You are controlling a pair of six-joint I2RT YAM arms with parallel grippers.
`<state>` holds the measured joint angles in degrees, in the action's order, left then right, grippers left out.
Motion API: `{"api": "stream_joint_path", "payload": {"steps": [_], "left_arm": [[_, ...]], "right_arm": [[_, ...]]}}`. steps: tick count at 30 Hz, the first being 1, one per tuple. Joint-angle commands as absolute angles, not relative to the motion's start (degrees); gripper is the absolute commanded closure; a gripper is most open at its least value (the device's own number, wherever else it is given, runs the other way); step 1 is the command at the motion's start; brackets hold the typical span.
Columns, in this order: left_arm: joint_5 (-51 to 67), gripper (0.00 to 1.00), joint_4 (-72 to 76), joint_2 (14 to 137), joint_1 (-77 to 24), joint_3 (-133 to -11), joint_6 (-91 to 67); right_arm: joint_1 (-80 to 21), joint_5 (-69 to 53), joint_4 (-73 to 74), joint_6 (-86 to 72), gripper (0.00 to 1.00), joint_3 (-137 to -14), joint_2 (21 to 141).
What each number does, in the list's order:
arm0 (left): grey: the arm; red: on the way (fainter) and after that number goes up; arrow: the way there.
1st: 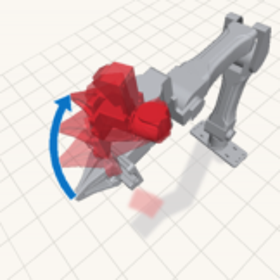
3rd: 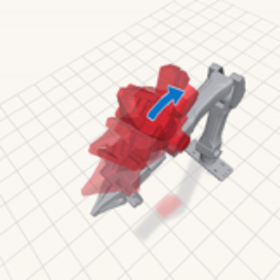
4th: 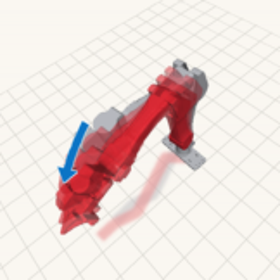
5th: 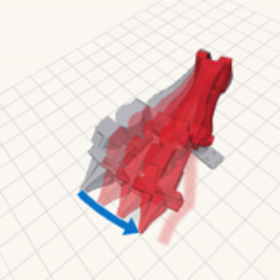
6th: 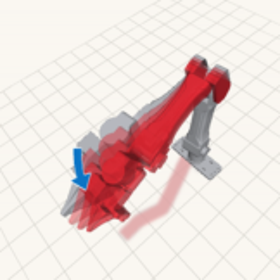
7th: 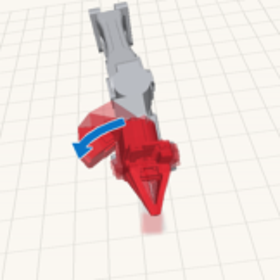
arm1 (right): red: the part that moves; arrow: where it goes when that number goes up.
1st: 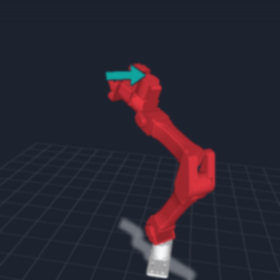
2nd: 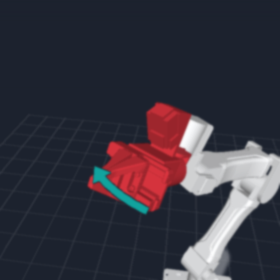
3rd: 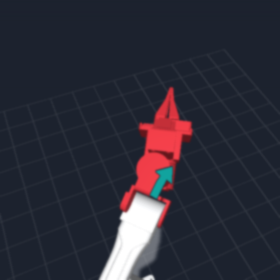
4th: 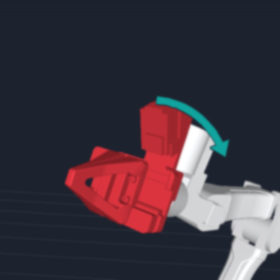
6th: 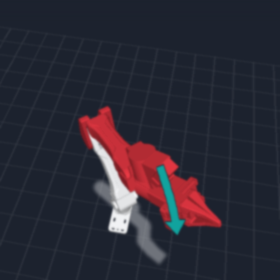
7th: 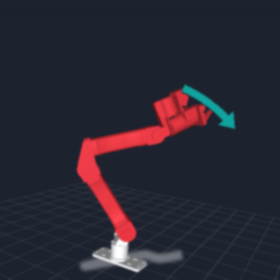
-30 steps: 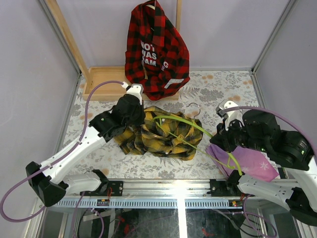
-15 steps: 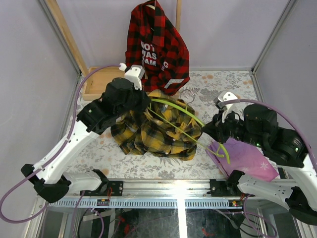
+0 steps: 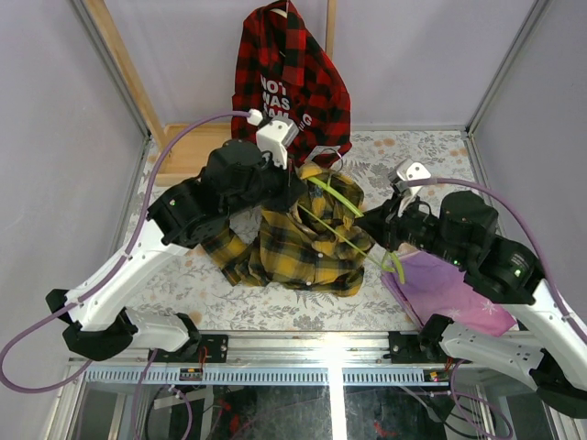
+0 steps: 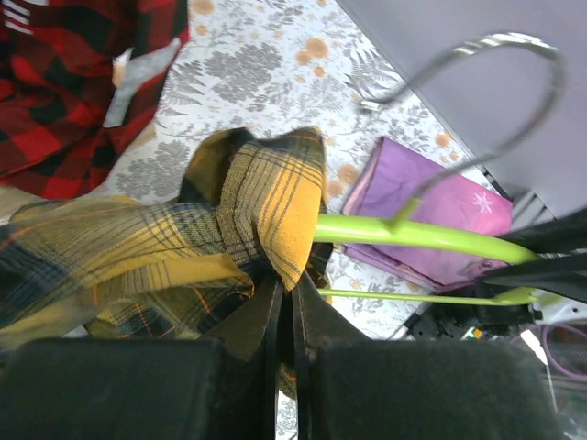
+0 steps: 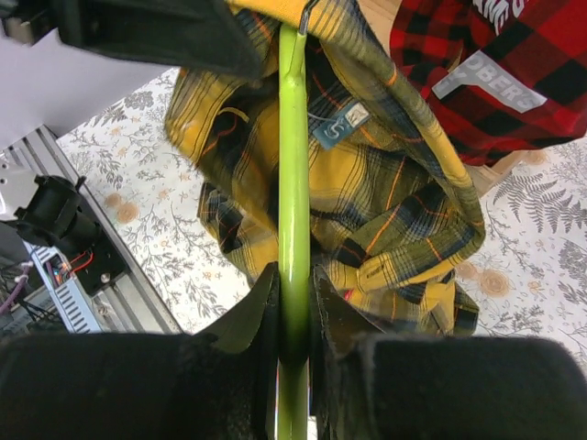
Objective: Place the shirt on the hanger
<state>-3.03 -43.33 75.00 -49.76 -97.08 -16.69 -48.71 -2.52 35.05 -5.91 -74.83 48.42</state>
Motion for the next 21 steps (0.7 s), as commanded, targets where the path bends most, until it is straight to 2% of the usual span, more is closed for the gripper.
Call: {"api": "stream_joint_path", "payload": {"steps": [1, 14, 21], "left_arm": [[-1.1, 1.0, -40.6, 75.2, -53.3, -98.5, -18.6], [-2.1, 0.99, -39.2, 74.9, -56.2, -97.2, -18.5], [-6.3, 0.53, -40.2, 70.8, -56.2, -97.5, -13.4]], "right_arm": [[-48.9, -0.1, 17.0, -9.3, 1.0, -71.0, 47.2], [-48.9, -4.6, -0.3, -12.6, 1.0, -59.9, 42.4], [-48.9, -4.8, -5.1, -15.3, 1.0, -56.1, 39.5]]}}
